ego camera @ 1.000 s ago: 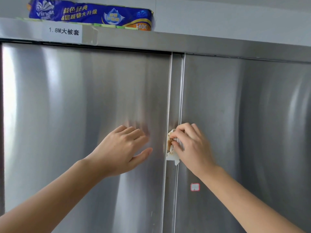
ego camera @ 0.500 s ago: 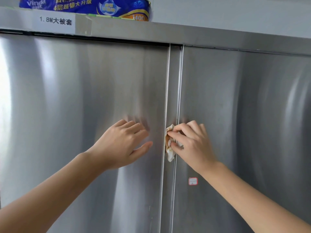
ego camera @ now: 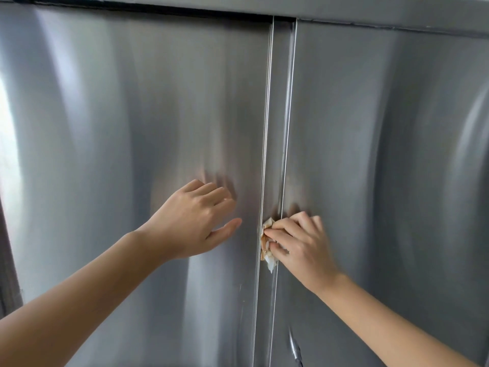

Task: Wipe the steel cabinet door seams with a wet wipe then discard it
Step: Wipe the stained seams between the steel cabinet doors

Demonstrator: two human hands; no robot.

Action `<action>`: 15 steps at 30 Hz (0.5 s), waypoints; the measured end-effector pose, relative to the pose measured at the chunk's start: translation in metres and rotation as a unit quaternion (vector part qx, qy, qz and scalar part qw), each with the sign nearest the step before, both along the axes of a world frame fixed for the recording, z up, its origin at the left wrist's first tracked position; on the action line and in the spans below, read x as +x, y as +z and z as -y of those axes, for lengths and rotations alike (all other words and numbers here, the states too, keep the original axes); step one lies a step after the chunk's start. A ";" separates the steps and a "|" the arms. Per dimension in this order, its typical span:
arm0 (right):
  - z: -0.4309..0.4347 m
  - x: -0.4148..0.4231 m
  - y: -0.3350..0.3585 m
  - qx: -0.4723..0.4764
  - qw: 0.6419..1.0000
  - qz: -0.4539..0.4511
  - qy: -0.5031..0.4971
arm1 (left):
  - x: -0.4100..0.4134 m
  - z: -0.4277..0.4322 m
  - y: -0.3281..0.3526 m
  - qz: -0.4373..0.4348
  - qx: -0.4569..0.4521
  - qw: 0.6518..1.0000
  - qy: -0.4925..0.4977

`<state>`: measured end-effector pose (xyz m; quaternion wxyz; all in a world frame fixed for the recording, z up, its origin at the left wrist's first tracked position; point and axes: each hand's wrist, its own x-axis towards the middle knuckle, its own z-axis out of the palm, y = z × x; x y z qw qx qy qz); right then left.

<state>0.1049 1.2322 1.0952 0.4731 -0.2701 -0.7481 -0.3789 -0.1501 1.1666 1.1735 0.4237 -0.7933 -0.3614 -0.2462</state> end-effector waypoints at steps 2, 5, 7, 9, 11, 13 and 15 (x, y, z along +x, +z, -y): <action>0.002 0.001 -0.020 -0.015 1.000 0.023 -0.002 | 0.000 0.003 -0.010 -0.006 -0.011 1.000 0.004; 0.004 0.000 -0.024 -0.018 0.999 0.048 -0.014 | 0.000 0.006 -0.024 -0.017 -0.025 1.000 0.006; 0.006 -0.001 -0.013 -0.014 0.998 0.054 -0.020 | -0.001 0.007 -0.028 -0.021 -0.030 0.999 0.006; 0.007 -0.002 0.009 -0.010 0.999 0.035 -0.026 | -0.004 0.008 -0.028 -0.019 -0.030 0.999 0.004; 0.006 -0.006 0.037 0.001 1.000 -0.004 -0.031 | -0.005 0.008 -0.024 -0.019 -0.028 0.999 0.005; 0.003 -0.009 0.060 0.013 0.999 -0.040 -0.032 | -0.004 0.006 -0.021 -0.020 -0.026 0.999 0.008; 0.001 -0.012 0.069 0.014 0.998 -0.055 -0.030 | -0.003 0.006 -0.018 -0.018 -0.025 0.999 0.011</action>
